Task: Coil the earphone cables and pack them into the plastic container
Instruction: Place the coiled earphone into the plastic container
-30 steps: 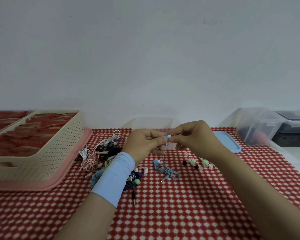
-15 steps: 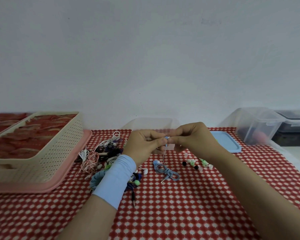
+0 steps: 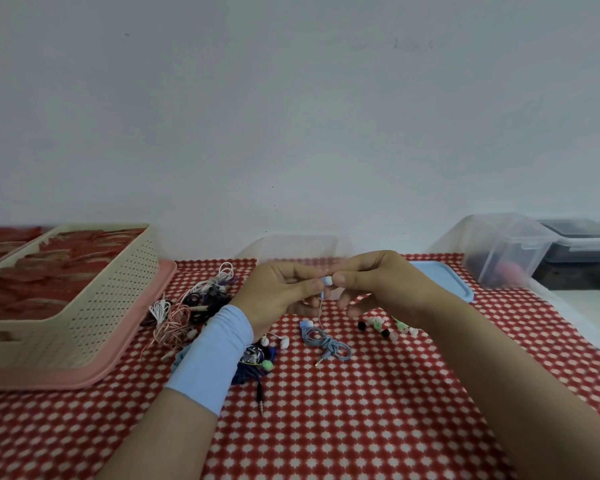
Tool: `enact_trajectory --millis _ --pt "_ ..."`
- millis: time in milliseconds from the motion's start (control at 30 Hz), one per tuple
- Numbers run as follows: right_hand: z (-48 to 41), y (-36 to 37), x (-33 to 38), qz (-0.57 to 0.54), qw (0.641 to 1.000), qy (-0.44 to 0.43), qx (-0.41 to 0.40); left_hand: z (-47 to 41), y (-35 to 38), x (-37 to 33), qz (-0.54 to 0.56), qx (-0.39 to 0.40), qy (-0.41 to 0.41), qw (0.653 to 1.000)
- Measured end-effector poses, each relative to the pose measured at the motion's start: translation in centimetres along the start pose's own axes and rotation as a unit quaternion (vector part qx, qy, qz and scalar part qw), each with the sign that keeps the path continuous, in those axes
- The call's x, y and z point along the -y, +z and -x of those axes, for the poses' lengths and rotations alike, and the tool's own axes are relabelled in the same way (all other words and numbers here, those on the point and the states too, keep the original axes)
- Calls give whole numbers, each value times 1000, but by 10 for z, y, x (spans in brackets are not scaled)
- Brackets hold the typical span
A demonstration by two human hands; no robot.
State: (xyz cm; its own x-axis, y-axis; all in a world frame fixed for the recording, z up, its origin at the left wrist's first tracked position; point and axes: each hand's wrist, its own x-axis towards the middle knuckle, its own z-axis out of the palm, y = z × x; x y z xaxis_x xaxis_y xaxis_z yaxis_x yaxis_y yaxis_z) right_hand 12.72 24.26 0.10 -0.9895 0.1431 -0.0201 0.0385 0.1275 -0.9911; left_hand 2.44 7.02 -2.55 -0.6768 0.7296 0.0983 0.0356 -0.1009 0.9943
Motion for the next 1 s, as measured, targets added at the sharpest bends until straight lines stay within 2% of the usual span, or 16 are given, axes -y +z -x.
enact_trajectory --millis 200,433,600,800,1000 --pt "-2 2 -4 12 1000 21 -13 -2 0 5 -36 -6 -5 999" --pt "-1 -1 -1 -17 999 41 16 0 -1 3 -20 0 -12 1000" --pt "-4 2 -8 -16 999 51 11 1 0 2 -52 20 -11 998" --pt "-7 -4 -10 -76 995 39 41 0 5 -2 3 7 -11 1000" --pt "-8 -3 -10 -26 998 47 15 0 3 -1 -56 -15 0 998"
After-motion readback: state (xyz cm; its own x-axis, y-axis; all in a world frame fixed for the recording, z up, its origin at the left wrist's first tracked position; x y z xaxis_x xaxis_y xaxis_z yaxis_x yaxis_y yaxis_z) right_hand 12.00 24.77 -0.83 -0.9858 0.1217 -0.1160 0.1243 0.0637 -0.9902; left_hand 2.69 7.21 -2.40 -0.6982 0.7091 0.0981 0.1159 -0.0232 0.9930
